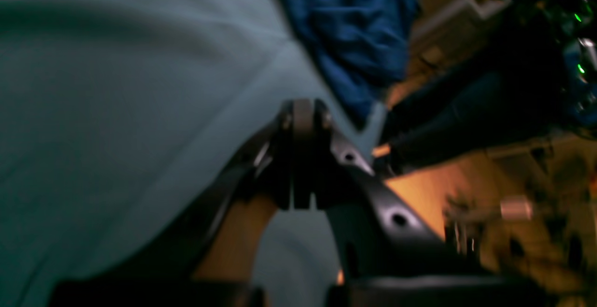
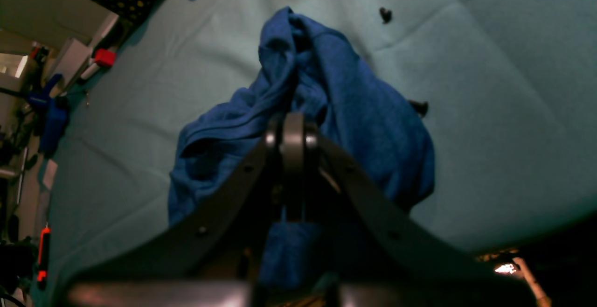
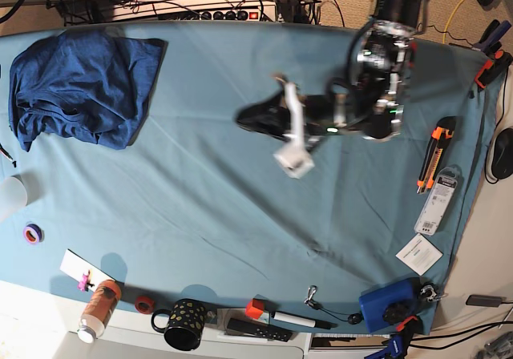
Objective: Layout the t-shirt on the table in an organized manner, then fold the t-shirt properly
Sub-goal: 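Reach the left gripper over and grasp the shirt's side edge, then hold the shirt with the left gripper while the right gripper tucks its edge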
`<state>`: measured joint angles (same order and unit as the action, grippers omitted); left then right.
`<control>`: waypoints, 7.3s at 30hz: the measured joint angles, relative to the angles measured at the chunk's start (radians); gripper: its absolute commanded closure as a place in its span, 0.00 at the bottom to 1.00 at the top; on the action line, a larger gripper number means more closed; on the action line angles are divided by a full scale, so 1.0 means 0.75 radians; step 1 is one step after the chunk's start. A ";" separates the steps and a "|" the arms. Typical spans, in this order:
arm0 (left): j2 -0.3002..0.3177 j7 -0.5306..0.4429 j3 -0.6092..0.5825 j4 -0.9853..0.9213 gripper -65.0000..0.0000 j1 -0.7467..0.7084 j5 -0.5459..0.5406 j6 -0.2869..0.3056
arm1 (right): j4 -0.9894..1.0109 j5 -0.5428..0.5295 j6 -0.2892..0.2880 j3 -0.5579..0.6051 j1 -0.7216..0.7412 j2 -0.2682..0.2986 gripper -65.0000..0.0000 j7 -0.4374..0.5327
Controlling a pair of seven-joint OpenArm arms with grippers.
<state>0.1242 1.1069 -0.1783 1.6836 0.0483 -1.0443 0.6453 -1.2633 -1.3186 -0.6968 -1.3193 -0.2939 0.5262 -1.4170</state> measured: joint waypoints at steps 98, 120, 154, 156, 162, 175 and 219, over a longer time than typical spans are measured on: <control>-0.342 -0.395 -0.712 -0.582 1.00 0.290 0.680 -0.247 | -0.032 0.454 0.046 0.390 0.184 -0.108 1.00 0.057; -0.342 -0.394 -0.712 -0.582 1.00 0.262 0.680 -0.247 | -0.032 0.651 0.134 0.388 0.363 -0.130 1.00 0.095; -0.342 -0.390 -0.712 -0.582 1.00 0.261 0.680 -0.247 | -0.029 0.936 0.191 0.741 0.637 -0.129 1.00 0.426; -0.342 -0.390 -0.712 -0.582 1.00 0.262 0.680 -0.247 | -0.028 0.976 0.191 0.742 0.666 -0.129 1.00 0.476; -0.342 -0.369 -0.712 -0.582 1.00 0.262 0.680 -0.247 | -0.029 0.990 0.191 0.742 0.687 -0.129 1.00 0.498; -0.286 -0.390 -0.709 -0.582 1.00 0.262 0.721 -0.246 | -0.029 0.176 0.002 0.742 0.600 -0.127 1.00 0.041; -0.260 -0.421 -0.710 -0.581 1.00 0.264 0.715 -0.243 | -0.659 1.074 0.246 0.831 0.090 -0.543 1.00 0.287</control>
<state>-0.0711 0.7910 -0.7105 1.2480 0.2466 -0.5083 0.4633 -1.7573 -0.5129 -0.5125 -0.6964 -0.2264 0.1192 -1.2018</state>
